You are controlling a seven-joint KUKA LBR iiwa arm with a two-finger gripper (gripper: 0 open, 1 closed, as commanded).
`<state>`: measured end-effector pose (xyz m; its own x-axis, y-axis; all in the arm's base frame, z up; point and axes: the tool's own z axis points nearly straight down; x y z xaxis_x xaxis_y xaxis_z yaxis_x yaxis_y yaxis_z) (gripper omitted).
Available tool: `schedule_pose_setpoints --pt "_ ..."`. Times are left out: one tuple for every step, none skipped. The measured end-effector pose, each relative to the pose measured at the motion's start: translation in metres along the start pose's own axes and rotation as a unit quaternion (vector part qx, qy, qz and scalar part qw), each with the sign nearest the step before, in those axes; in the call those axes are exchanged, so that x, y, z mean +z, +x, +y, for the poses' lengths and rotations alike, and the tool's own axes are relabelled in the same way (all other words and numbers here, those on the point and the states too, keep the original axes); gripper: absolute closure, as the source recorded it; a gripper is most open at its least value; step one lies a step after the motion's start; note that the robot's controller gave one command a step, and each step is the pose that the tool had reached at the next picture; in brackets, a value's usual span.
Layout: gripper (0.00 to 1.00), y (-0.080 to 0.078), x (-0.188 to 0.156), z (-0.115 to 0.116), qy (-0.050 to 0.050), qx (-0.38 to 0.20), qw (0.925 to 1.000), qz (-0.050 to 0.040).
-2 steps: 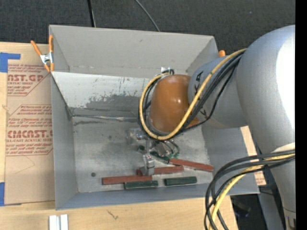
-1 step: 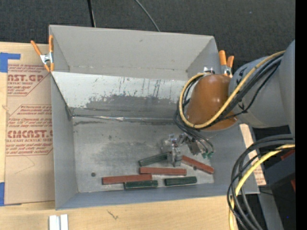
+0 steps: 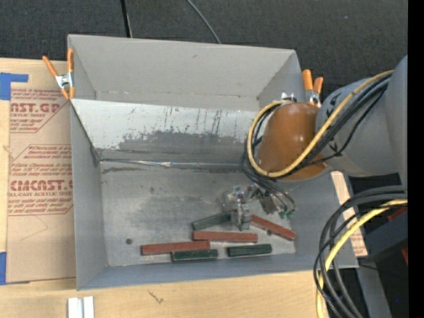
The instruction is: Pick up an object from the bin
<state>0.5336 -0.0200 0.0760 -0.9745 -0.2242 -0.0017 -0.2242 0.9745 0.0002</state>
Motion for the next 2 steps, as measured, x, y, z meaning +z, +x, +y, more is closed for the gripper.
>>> schedule_pose_setpoints --pt "1.0 -0.001 -0.042 -0.001 -0.001 0.015 0.9999 0.0026" --pt "1.0 0.011 -0.081 -0.004 0.0 -0.003 1.0 0.0"
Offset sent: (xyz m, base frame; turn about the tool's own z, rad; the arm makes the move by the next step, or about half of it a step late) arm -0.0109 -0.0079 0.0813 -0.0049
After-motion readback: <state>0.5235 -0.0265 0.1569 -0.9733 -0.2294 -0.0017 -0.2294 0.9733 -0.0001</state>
